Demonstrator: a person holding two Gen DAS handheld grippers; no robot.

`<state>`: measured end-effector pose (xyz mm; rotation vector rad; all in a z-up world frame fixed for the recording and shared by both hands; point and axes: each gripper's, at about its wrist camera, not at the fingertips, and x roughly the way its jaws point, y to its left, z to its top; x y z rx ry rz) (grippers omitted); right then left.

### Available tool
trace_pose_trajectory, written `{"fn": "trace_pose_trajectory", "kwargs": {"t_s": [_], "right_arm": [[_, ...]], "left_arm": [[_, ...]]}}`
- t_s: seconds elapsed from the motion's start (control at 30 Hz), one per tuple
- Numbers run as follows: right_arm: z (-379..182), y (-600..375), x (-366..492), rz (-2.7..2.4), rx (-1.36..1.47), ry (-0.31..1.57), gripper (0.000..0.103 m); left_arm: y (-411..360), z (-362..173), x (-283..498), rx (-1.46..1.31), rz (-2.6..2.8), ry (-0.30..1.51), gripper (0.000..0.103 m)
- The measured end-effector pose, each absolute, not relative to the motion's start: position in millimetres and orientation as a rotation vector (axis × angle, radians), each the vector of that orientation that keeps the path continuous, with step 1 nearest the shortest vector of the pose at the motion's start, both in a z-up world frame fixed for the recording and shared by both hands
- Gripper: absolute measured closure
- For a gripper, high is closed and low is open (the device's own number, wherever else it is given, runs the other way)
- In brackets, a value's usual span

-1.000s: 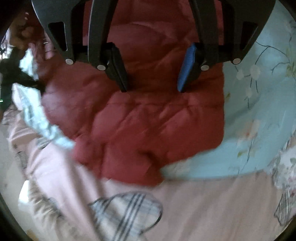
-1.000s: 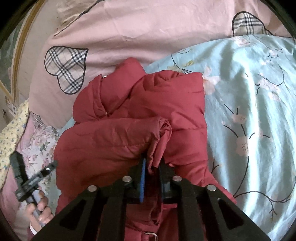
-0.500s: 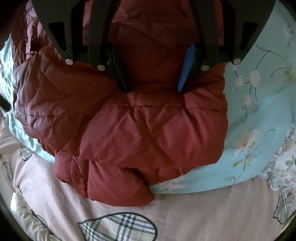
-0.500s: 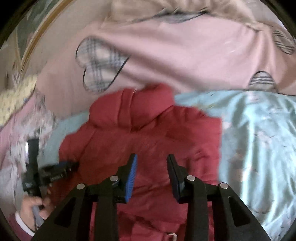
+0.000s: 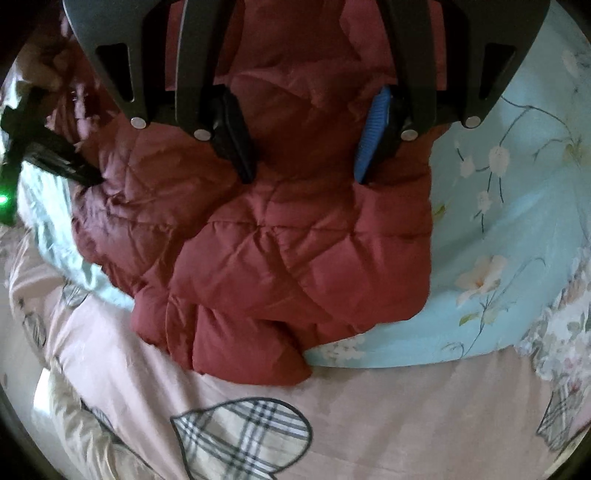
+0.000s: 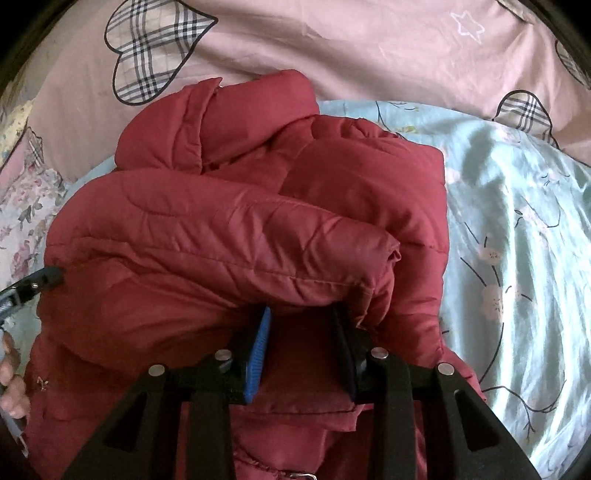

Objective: Fold large clothes

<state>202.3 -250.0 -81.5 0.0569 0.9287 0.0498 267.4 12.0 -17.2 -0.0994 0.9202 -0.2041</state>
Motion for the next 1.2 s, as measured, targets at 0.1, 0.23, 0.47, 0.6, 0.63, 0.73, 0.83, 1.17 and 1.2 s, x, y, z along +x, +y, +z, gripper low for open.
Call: {"fn": "trace_pose_trajectory", "kwargs": {"t_s": [0.1, 0.23, 0.47, 0.6, 0.63, 0.73, 0.83, 1.17, 1.2], "right_arm": [[-80, -247, 203, 0.041, 0.063, 0.929, 0.070], [-57, -231, 190, 0.031, 0.027, 0.869, 0.064], [-77, -226, 199, 0.045, -0.009, 0.926, 0.063], [-83, -246, 200, 0.054, 0.085, 0.922, 0.063], [-83, -247, 201, 0.056, 0.083, 0.922, 0.063], [-84, -243, 201, 0.047, 0.051, 0.919, 0.063], [-86, -243, 204, 0.043, 0.045, 0.916, 0.063], [-74, -247, 192, 0.058, 0.105, 0.908, 0.060], [-69, -249, 188, 0.066, 0.127, 0.908, 0.060]], "left_arm": [[8, -32, 274, -0.037, -0.185, 0.968, 0.049], [1, -39, 275, -0.001, -0.156, 0.966, 0.049], [4, -39, 271, -0.011, -0.157, 0.962, 0.049], [13, -34, 263, -0.038, -0.162, 0.978, 0.049], [15, -36, 263, -0.040, -0.164, 0.988, 0.048], [17, -45, 267, -0.048, -0.170, 1.007, 0.046], [15, -50, 269, -0.040, -0.164, 1.004, 0.045], [22, -40, 263, -0.069, -0.172, 1.005, 0.044], [24, -38, 260, -0.074, -0.172, 1.004, 0.044]]}}
